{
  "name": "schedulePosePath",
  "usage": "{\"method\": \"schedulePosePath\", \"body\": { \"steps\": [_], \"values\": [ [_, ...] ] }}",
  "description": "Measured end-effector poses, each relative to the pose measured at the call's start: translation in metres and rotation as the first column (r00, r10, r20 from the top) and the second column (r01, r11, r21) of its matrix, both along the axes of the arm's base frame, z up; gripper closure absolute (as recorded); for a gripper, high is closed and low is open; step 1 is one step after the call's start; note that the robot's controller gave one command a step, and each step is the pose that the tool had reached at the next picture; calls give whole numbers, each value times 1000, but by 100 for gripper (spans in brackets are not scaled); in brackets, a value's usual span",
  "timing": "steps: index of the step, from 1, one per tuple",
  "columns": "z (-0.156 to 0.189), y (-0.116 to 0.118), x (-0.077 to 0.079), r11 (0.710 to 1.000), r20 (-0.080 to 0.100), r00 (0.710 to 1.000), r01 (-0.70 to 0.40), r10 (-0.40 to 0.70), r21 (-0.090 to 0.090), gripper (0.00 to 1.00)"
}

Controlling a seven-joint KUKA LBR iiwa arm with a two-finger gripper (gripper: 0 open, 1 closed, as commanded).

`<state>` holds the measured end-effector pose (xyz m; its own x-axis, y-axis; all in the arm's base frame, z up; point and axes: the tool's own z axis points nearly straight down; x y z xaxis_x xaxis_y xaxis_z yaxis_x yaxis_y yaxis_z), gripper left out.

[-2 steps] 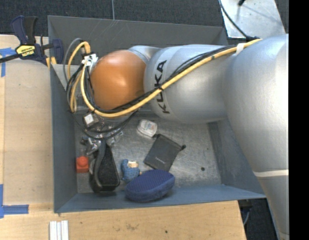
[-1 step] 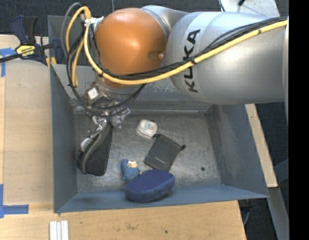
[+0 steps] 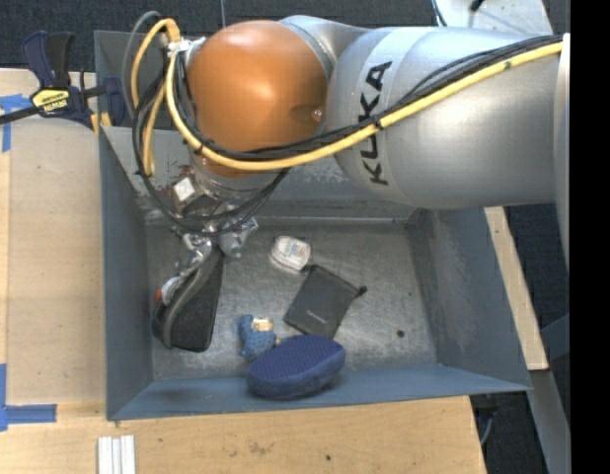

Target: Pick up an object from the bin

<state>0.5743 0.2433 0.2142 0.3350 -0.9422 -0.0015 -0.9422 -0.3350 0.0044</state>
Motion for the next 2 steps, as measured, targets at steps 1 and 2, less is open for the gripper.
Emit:
{"method": "schedulePosePath", "body": {
  "steps": [1, 2],
  "values": [
    [0, 0, 0, 1000, -1, 1000, 0, 0, -1, 100],
    [-54, -4, 3, 998, 11, 998, 60, -60, 5, 100]
  ]
}}
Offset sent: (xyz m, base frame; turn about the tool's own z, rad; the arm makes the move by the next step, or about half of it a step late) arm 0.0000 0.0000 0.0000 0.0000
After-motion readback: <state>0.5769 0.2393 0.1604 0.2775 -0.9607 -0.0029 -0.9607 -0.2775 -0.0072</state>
